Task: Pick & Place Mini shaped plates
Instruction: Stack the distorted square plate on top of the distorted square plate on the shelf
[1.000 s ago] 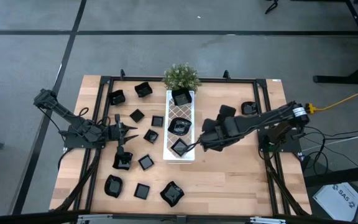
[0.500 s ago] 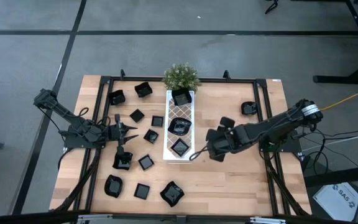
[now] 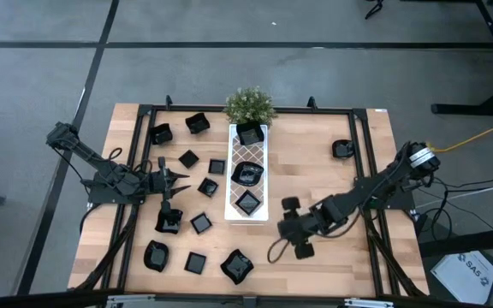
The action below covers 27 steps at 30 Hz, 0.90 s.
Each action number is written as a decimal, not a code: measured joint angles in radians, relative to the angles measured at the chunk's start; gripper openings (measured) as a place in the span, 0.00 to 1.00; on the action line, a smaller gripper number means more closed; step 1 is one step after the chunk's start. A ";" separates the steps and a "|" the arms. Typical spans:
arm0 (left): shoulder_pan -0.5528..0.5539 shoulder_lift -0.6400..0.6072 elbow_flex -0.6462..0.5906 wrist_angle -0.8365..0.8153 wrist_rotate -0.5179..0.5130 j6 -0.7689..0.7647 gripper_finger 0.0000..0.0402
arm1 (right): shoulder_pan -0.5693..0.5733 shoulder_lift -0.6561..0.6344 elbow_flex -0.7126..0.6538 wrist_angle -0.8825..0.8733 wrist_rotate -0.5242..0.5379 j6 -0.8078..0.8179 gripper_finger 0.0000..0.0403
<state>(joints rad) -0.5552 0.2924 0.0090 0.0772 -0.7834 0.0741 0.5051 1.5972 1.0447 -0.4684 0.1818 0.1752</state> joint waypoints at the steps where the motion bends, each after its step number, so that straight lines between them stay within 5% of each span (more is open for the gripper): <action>1: 0.000 0.000 0.000 0.000 0.000 0.000 0.36 | 0.010 0.011 0.000 0.026 0.000 -0.037 0.43; 13: 0.000 0.000 0.000 0.000 0.000 0.000 0.36 | 0.085 0.162 0.000 0.360 0.070 -0.388 0.43; 27: 0.000 0.000 0.000 0.000 0.000 0.000 0.36 | 0.135 0.276 0.000 0.652 0.122 -0.580 0.43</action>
<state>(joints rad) -0.5553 0.2923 0.0087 0.0776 -0.7834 0.0739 0.6404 1.8730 1.0447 0.1831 0.3035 -0.4052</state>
